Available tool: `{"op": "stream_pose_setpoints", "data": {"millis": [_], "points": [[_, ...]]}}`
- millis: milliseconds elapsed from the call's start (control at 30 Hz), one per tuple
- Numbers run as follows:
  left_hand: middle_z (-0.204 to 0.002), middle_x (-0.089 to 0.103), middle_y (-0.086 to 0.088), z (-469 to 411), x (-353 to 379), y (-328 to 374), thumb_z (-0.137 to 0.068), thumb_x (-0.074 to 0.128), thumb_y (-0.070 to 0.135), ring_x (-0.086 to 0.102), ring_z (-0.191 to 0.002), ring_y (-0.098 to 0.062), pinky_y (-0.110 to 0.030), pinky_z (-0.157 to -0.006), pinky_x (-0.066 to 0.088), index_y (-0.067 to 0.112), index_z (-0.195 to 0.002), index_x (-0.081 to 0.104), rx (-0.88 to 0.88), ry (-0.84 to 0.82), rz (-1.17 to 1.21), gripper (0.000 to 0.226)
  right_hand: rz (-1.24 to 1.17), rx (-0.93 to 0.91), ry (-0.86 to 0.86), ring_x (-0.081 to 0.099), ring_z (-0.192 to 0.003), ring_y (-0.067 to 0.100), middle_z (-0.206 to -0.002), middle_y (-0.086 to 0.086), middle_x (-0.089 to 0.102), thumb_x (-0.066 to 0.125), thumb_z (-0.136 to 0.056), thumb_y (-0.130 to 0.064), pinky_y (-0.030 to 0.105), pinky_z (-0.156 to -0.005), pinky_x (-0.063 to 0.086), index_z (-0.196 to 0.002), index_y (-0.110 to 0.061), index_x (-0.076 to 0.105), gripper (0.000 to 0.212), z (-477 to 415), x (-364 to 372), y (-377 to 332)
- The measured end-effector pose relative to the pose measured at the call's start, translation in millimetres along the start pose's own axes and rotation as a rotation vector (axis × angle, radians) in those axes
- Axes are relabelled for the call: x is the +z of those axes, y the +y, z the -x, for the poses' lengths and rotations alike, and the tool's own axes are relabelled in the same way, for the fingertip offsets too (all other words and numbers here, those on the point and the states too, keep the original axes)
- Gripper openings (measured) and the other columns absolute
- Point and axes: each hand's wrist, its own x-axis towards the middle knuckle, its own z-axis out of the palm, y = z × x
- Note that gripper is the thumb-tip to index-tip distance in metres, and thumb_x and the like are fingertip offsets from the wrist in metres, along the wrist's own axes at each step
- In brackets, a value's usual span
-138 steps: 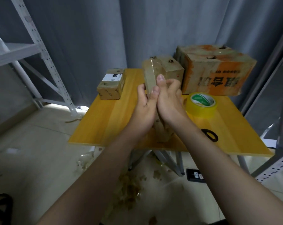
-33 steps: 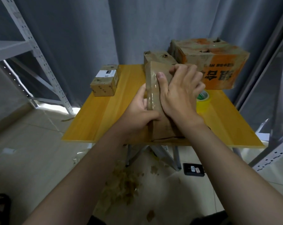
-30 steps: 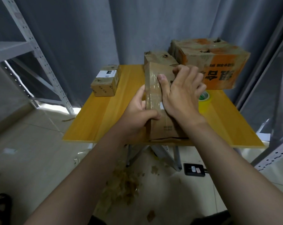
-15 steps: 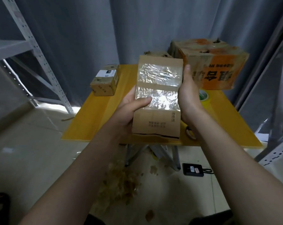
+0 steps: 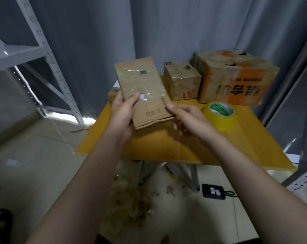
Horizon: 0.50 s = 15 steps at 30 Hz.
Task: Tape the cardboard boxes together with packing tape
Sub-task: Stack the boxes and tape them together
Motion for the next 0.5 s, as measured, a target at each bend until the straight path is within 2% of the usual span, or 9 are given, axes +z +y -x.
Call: {"op": "stream_pose_setpoints", "data": {"millis": [67,167,233,300,333,367,433,500], "points": [[-0.103,0.080,-0.003,-4,-6,0,-0.102,0.064,0.016,0.079,-0.087,-0.018,-0.031,-0.063,0.062,0.013,-0.132,0.065,-0.011,0.025,-0.009,0.029,-0.081,0.034,-0.037,0.054,-0.046,0.015,-0.062,0.000,0.065,0.059,-0.102,-0.050,0.023,-0.039,0.039,-0.108,-0.005,0.068,0.046,0,11,2],[-0.105,0.080,-0.006,-11,-7,-3,-0.105,0.060,0.026,0.078,-0.092,-0.023,-0.037,-0.070,0.064,0.014,-0.127,0.068,-0.055,0.067,0.050,0.026,-0.311,0.102,-0.011,0.054,-0.046,0.014,-0.064,0.001,0.066,0.058,-0.105,-0.041,0.024,-0.039,0.041,-0.113,-0.012,0.068,0.032,-3,27,1],[-0.108,0.079,-0.009,-19,-6,-4,-0.109,0.052,0.034,0.078,-0.096,-0.026,-0.039,-0.075,0.064,0.013,-0.125,0.069,-0.090,0.086,0.134,0.031,-0.429,0.140,0.037,0.055,-0.046,0.012,-0.065,0.000,0.068,0.058,-0.105,-0.041,0.024,-0.039,0.042,-0.119,-0.015,0.068,0.031,-9,34,-1],[-0.112,0.078,-0.008,-31,-6,-6,-0.110,0.047,0.038,0.076,-0.097,-0.026,-0.034,-0.068,0.064,0.016,-0.126,0.068,-0.073,0.109,0.093,0.034,-0.482,0.164,0.082,0.056,-0.046,0.011,-0.064,0.000,0.067,0.058,-0.105,-0.040,0.024,-0.039,0.045,-0.122,-0.015,0.066,0.032,-21,38,-4],[-0.115,0.076,-0.005,-39,-8,-8,-0.110,0.047,0.037,0.075,-0.101,-0.024,-0.034,-0.070,0.064,0.019,-0.127,0.066,-0.033,0.142,-0.006,0.032,-0.507,0.178,0.098,0.056,-0.045,0.011,-0.063,-0.001,0.065,0.058,-0.105,-0.039,0.024,-0.040,0.046,-0.123,-0.013,0.066,0.032,-30,40,-6],[-0.121,0.072,-0.001,-49,-13,-11,-0.109,0.049,0.036,0.071,-0.108,-0.022,-0.035,-0.080,0.062,0.021,-0.129,0.063,0.027,0.190,-0.145,0.029,-0.537,0.196,0.113,0.056,-0.046,0.012,-0.062,-0.001,0.062,0.058,-0.105,-0.037,0.024,-0.041,0.047,-0.125,-0.012,0.065,0.033,-40,42,-9],[-0.138,0.057,0.002,-72,-27,-16,-0.107,0.051,0.030,0.059,-0.122,-0.020,-0.032,-0.099,0.048,0.024,-0.136,0.058,0.157,0.260,-0.450,0.031,-0.589,0.238,0.145,0.054,-0.048,0.012,-0.064,0.000,0.056,0.057,-0.106,-0.034,0.025,-0.044,0.049,-0.127,-0.009,0.064,0.033,-63,44,-12],[-0.148,0.047,0.004,-94,-42,-20,-0.104,0.052,0.024,0.045,-0.134,-0.026,-0.030,-0.108,0.034,0.030,-0.129,0.063,0.191,0.256,-0.730,0.028,-0.604,0.288,0.185,0.053,-0.052,0.014,-0.068,0.001,0.052,0.058,-0.106,-0.032,0.025,-0.045,0.051,-0.123,-0.008,0.062,0.030,-87,47,-15]]}}
